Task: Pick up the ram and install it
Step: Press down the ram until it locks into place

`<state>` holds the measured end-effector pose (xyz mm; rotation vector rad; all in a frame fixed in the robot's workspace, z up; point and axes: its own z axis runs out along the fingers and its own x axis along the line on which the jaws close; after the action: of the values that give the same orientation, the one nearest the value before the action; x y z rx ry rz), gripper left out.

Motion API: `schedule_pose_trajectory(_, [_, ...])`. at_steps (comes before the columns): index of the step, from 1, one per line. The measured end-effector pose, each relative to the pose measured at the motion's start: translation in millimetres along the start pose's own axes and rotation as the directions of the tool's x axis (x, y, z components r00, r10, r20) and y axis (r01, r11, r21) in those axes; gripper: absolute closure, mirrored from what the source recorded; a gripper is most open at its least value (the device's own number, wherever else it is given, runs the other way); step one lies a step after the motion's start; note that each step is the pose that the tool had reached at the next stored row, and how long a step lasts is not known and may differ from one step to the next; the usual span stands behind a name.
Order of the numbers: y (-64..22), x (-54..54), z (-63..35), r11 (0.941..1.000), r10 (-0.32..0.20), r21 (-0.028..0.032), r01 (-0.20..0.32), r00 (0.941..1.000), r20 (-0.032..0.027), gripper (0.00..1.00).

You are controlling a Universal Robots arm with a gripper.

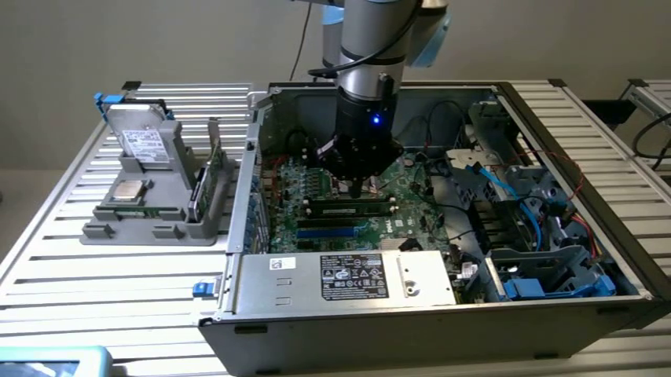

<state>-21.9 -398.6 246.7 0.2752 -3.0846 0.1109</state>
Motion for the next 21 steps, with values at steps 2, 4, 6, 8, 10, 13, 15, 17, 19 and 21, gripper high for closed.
schedule_pose_trajectory(2, [0.0,0.0,0.0,0.9999,0.015,-0.0002,-0.015,0.9999,0.0023,0.89])
schedule_pose_trajectory(4, [-0.1,0.0,-0.1,0.9997,0.025,-0.0002,-0.025,0.9997,0.0032,0.89])
schedule_pose_trajectory(6, [-0.6,0.2,-0.1,0.9995,0.032,-0.0003,-0.032,0.9995,0.0031,0.89])
schedule_pose_trajectory(8, [-1.3,0.2,0.1,0.9993,0.038,-0.0005,-0.038,0.9993,0.0029,0.89])
schedule_pose_trajectory(10, [-2.4,0.5,0.1,0.9991,0.042,-0.0003,-0.042,0.9991,0.003,0.89])
schedule_pose_trajectory(13, [-4.1,0.7,0.3,0.9989,0.047,0.0003,-0.047,0.9989,0.003,0.89])
schedule_pose_trajectory(15, [-5.3,0.9,0.4,0.9987,0.051,0.0013,-0.051,0.9987,0.0028,0.89])
schedule_pose_trajectory(17, [-6.3,1.2,0.4,0.9986,0.053,0.0027,-0.053,0.9986,0.0026,0.89])
schedule_pose_trajectory(19, [-6.8,1.1,0.0,0.9984,0.056,0.0033,-0.056,0.9985,0.0028,0.89])
schedule_pose_trajectory(21, [-6.9,1.0,-0.4,0.9983,0.059,0.0032,-0.059,0.9983,0.0051,0.89])
